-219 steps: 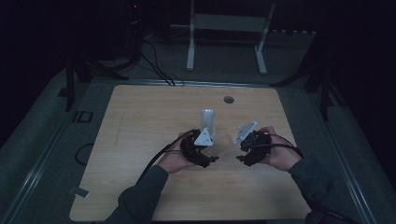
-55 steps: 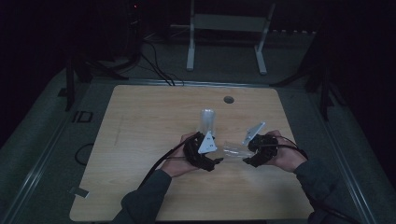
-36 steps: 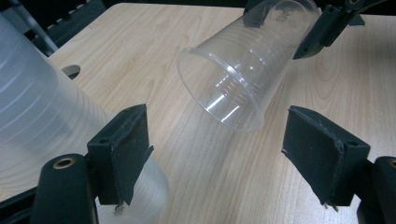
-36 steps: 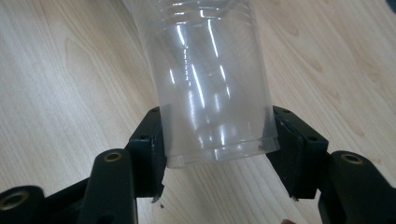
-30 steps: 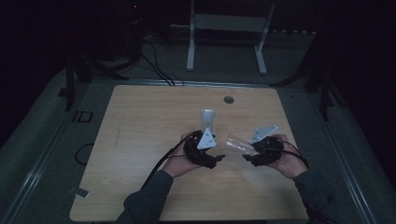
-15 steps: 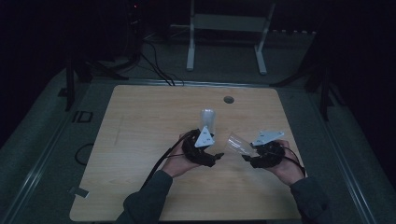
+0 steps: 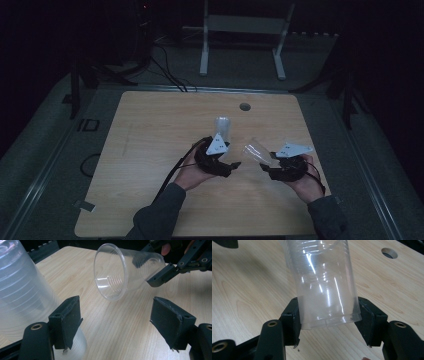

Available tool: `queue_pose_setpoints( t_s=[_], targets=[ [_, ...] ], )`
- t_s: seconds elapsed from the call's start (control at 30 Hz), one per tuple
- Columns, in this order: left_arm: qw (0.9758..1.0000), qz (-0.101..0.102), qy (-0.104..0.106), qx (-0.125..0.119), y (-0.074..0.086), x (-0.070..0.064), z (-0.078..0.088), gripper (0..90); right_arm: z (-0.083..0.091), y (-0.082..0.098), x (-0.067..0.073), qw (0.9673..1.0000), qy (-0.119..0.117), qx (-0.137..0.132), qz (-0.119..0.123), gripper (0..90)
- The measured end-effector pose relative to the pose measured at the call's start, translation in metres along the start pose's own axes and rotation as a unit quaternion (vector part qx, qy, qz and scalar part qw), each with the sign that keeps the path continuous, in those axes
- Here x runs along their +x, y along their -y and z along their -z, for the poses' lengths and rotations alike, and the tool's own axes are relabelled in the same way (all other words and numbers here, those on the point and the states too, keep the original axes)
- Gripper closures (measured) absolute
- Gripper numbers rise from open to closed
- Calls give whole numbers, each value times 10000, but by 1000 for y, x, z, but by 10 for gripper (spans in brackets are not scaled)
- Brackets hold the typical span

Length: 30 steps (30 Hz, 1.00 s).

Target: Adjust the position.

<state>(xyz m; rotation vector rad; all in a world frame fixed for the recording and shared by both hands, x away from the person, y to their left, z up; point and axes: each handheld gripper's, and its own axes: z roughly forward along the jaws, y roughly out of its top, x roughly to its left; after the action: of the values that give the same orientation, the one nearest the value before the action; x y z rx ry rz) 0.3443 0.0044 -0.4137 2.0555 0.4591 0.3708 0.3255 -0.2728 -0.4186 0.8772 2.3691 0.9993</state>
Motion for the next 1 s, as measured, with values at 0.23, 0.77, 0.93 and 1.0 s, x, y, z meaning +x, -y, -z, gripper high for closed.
queue_pose_setpoints(
  t_s=[0.23,0.77,0.93,1.0],
  targets=[
    [10000,40,39,20,0,-2,-3,244,-1,8,1,9993,64,-283,-233,426],
    [9996,277,80,-9,-1,2,-2,279,-2,13,7,9937,266,-892,-626,426],
    [9991,387,174,-77,-3,1,-3,289,0,11,9,9905,407,-1114,-698,426],
    [9988,416,214,-113,-4,1,-3,289,1,10,10,9889,443,-1212,-737,426]
  ],
)
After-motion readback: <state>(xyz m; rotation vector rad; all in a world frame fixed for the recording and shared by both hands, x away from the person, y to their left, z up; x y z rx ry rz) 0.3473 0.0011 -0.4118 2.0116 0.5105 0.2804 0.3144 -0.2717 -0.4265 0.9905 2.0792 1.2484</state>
